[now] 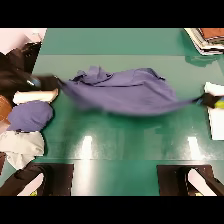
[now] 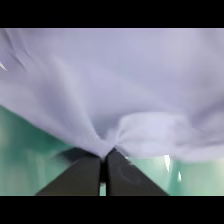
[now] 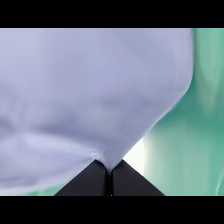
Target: Fold the shirts.
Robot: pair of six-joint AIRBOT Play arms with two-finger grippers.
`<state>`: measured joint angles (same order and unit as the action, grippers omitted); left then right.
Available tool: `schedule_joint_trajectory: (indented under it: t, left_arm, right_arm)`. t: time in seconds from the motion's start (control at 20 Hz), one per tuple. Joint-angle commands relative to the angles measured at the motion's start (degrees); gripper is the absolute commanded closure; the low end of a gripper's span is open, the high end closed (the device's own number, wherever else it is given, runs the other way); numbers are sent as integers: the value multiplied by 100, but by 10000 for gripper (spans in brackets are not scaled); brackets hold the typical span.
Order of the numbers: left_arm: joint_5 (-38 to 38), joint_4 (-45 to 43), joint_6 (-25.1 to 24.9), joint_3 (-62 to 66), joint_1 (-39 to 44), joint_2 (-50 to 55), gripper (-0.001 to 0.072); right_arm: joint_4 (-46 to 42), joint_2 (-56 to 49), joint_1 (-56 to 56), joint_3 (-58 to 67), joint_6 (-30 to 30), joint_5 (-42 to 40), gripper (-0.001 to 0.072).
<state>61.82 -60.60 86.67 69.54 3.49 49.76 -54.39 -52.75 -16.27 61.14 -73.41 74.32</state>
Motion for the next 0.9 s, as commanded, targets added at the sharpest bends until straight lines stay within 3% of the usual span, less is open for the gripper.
schedule_joint_trajectory:
  t: [0.0, 0.25, 0.45, 0.65, 0.85]
  left_arm:
    - [254, -114, -55, 2114, -400, -216, 682]
    - [79, -94, -160, 4870, -400, -216, 683]
    - [-111, 79, -39, 5917, -400, -332, 683]
    - [-212, 415, 13, 6105, -400, -372, 683]
    - [-46, 374, 153, 4498, -400, -310, 683]
  right_arm:
    - [205, 560, 7, 1853, -7, -503, 693]
    - [164, 726, -4, 4247, -2, -656, 693]
    - [-490, 726, -2, 5440, -61, -474, 694]
    - [-1300, 723, -2, 5886, -219, 35, 693]
    - [-1309, 595, -2, 4972, -219, 243, 694]
